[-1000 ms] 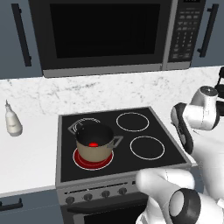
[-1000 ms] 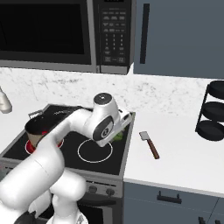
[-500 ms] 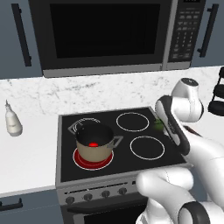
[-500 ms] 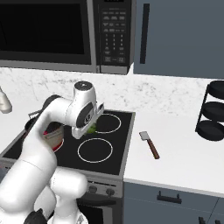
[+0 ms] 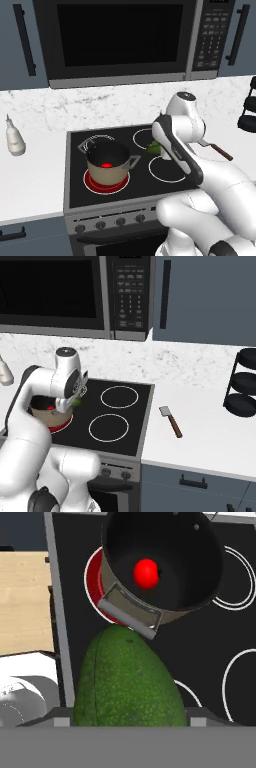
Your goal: Put the tomato and avocado in the pot. Retrieve the spatula and lightly stir the vegetables in the pot.
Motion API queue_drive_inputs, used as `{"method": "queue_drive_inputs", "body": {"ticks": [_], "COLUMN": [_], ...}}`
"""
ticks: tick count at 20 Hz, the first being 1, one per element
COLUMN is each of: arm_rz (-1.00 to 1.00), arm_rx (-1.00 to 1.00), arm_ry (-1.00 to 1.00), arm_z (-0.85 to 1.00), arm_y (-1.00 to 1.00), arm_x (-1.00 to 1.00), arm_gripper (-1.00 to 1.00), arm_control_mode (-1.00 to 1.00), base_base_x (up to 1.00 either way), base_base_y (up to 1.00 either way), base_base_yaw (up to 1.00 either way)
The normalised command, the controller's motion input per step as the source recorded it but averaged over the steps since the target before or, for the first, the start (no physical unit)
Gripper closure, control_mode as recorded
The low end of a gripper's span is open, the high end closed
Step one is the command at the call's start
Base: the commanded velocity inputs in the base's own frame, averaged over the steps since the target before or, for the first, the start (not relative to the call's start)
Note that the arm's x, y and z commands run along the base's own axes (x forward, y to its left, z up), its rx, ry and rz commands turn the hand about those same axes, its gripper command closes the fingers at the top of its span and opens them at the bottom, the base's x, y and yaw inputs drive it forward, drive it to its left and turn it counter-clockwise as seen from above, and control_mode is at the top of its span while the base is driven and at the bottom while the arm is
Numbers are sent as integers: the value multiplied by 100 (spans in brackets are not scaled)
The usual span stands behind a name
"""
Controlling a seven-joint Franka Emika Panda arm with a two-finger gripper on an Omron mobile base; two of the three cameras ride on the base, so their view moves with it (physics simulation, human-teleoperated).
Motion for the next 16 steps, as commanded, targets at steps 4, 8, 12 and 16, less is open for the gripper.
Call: {"method": "queue_drive_inputs", "body": {"ticks": [4,8,12,16], "arm_rz": [14,7,0,0], "arm_rx": [0,0,0,0], "arm_ry": [0,0,0,0], "arm_z": [-6,1,1,-25], "arm_y": [100,100,100,71], "arm_x": [24,36,52,73], "arm_gripper": [100,100,100,100], "arm_control_mode": [-100,-100,-100,-100], "base_base_x": [0,0,0,0], "base_base_y": [0,0,0,0], "base_base_yaw": [0,0,0,0]}}
